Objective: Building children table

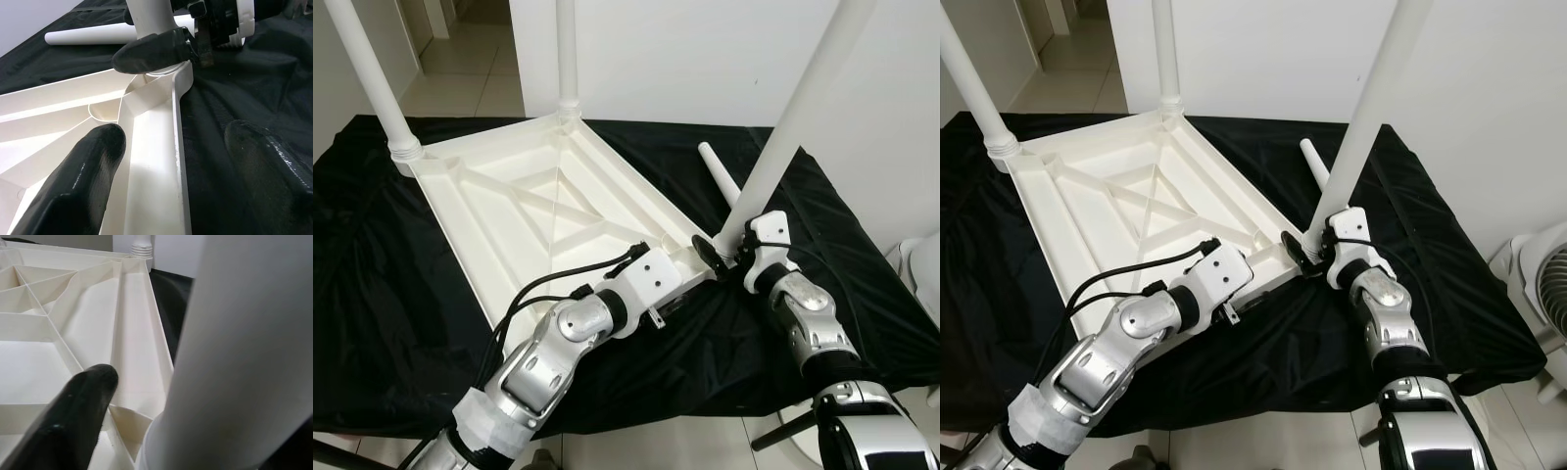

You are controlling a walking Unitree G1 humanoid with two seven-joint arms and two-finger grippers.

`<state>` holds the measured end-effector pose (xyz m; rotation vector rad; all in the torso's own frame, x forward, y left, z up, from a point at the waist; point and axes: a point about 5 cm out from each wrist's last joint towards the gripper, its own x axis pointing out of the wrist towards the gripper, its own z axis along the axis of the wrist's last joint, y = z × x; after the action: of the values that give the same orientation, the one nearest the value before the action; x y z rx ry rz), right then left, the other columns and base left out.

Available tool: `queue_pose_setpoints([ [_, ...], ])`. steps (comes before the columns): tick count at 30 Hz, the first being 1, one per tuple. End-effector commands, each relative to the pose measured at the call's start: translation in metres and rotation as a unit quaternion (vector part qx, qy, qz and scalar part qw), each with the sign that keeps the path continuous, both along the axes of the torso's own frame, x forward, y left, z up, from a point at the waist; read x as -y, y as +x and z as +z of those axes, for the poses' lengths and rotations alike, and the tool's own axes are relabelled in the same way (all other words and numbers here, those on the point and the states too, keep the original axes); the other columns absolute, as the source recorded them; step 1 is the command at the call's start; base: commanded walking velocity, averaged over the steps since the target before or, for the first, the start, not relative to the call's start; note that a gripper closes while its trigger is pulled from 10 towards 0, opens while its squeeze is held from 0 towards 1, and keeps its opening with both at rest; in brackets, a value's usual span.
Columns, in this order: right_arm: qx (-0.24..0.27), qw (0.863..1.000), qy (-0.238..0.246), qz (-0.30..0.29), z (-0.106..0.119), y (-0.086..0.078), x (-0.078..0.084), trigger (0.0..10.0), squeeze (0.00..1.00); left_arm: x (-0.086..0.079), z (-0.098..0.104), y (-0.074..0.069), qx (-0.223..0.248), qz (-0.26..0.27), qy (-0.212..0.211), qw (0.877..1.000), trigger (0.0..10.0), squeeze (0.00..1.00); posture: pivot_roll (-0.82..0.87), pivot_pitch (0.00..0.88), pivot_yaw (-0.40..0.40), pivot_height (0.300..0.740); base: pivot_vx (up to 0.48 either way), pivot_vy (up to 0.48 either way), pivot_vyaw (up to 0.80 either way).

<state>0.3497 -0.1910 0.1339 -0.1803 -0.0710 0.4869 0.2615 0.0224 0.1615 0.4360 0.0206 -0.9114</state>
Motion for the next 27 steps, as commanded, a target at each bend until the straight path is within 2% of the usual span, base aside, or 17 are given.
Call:
queue_pose_setpoints([
  [1,0.002,1.0,-0.01,0.003,0.001,0.0,0.002,10.0,0.0,0.002,-0.002,-0.003,-0.012,-0.022,0.01,1.0,10.0,0.0,0.11,0.0,-0.011,0.74,0.0,0.0,0.0],
  [2,0.003,1.0,-0.012,0.009,0.001,0.001,0.002,2.9,0.0,0.002,-0.002,-0.003,-0.012,-0.022,0.01,1.0,10.0,0.0,0.11,0.0,-0.012,0.74,0.0,0.0,0.0],
  [3,0.001,1.0,-0.014,0.013,0.001,0.001,0.002,0.3,0.0,0.002,-0.003,-0.003,-0.013,-0.022,0.01,1.0,10.0,0.0,0.11,0.0,-0.014,0.74,0.0,0.0,0.0],
  [6,-0.002,1.0,-0.017,0.016,0.001,0.002,0.003,0.0,0.0,0.002,-0.003,-0.003,-0.014,-0.022,0.01,1.0,10.0,0.0,0.11,0.0,-0.016,0.74,0.0,0.0,0.0],
  [16,-0.033,0.999,-0.016,-0.002,-0.009,-0.002,0.016,0.0,0.0,0.003,-0.004,-0.004,-0.018,-0.021,0.008,1.0,10.0,0.0,0.1,0.0,-0.025,0.74,0.0,0.0,0.0],
  [17,-0.037,0.999,-0.012,-0.011,-0.013,-0.003,0.016,10.0,0.0,0.003,-0.004,-0.004,-0.018,-0.021,0.008,1.0,10.0,0.0,0.1,0.0,-0.027,0.74,0.0,0.0,0.0],
  [21,-0.038,0.998,0.002,-0.053,-0.022,-0.008,0.013,10.0,0.0,0.003,-0.004,-0.004,-0.017,-0.022,0.008,1.0,10.0,0.0,0.09,0.0,-0.028,0.74,0.0,0.0,0.0],
  [27,-0.025,0.994,0.021,-0.109,-0.022,-0.01,0.011,10.0,0.0,0.003,-0.003,-0.004,-0.017,-0.024,0.008,1.0,10.0,0.0,0.08,0.0,-0.029,0.74,0.0,0.0,0.0],
])
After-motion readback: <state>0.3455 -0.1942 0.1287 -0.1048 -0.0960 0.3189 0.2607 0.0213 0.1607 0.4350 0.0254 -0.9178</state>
